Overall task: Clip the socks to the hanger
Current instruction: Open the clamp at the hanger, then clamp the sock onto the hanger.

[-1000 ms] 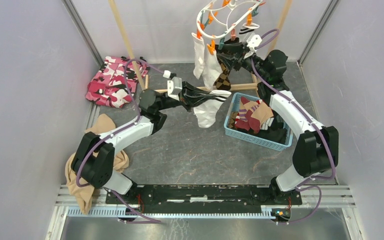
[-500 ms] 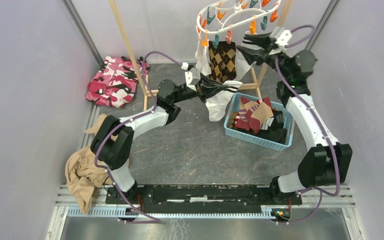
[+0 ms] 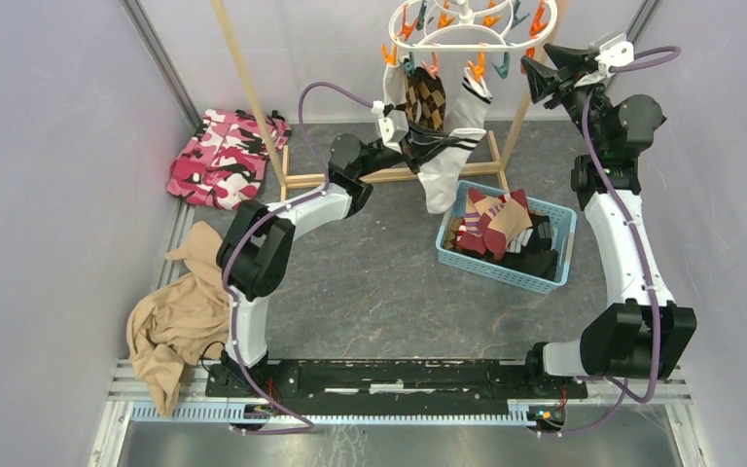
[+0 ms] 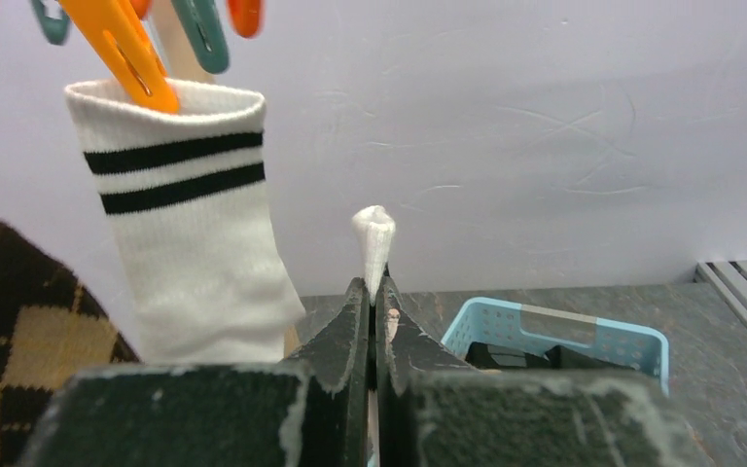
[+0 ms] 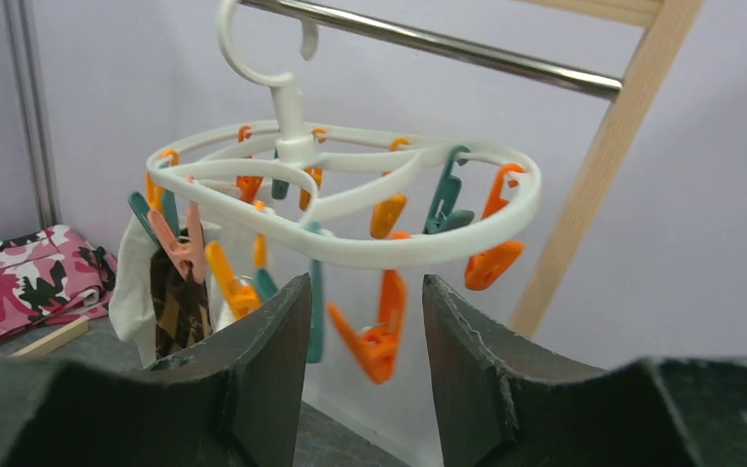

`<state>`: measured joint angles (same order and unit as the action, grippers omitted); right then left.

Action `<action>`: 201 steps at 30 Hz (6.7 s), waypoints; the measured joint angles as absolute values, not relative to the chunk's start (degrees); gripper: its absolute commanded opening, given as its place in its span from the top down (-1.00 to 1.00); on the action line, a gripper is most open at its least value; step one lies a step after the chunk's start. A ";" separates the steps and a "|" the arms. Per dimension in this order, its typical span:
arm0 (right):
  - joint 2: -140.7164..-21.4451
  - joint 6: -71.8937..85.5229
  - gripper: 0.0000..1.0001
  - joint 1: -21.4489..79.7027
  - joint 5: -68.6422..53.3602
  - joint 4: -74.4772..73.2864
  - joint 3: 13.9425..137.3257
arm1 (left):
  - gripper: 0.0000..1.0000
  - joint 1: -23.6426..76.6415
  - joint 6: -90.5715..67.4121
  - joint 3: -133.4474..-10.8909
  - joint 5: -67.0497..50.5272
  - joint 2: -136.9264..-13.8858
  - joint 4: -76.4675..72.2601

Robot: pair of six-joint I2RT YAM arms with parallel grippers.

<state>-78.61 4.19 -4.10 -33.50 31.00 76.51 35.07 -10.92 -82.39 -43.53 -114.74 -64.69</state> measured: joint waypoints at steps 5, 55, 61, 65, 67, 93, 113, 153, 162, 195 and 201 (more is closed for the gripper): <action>-79.64 4.25 0.00 -4.45 -33.17 29.41 76.51 | 0.96 34.50 -11.84 -84.49 -42.92 -117.40 -66.72; -72.95 -6.98 -0.21 0.78 -42.37 25.45 71.11 | 0.96 28.05 -13.67 -102.80 -34.39 -130.74 -63.86; -76.62 -8.49 -0.09 4.89 -41.04 22.76 73.32 | 0.96 28.01 -13.72 -102.78 -34.50 -130.74 -64.71; -77.65 -9.39 -0.10 4.93 -37.89 21.19 73.49 | 0.96 28.01 -13.74 -102.76 -34.52 -130.74 -64.90; -77.65 -9.85 -0.10 4.93 -36.51 20.97 73.49 | 0.96 28.03 -13.74 -102.74 -34.52 -130.74 -64.90; -81.14 -7.57 -0.36 5.54 -24.29 25.71 73.84 | 0.96 27.97 -13.78 -102.74 -34.52 -130.74 -65.30; -85.47 -3.99 -0.14 5.91 -23.38 29.54 78.52 | 0.96 27.97 -14.50 -102.74 -34.54 -130.74 -66.22; -86.17 8.36 1.00 6.02 -24.34 23.18 82.17 | 0.96 27.81 -23.77 -81.32 -39.48 -115.59 -74.46; -85.03 15.16 1.00 6.15 -23.24 20.21 82.56 | 0.96 28.67 -31.86 -75.92 -41.06 -104.71 -74.26; -81.54 21.82 1.00 8.14 -20.49 15.14 83.15 | 0.96 35.88 -46.63 -97.36 -34.72 -117.21 -52.71; -80.93 21.89 1.00 8.14 -20.69 15.14 83.13 | 0.96 35.88 -47.77 -99.02 -32.38 -118.67 -52.01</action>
<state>-80.93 21.89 8.14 -20.69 15.14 83.13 35.88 -47.77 -99.02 -32.38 -118.67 -52.01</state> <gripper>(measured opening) 0.300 0.042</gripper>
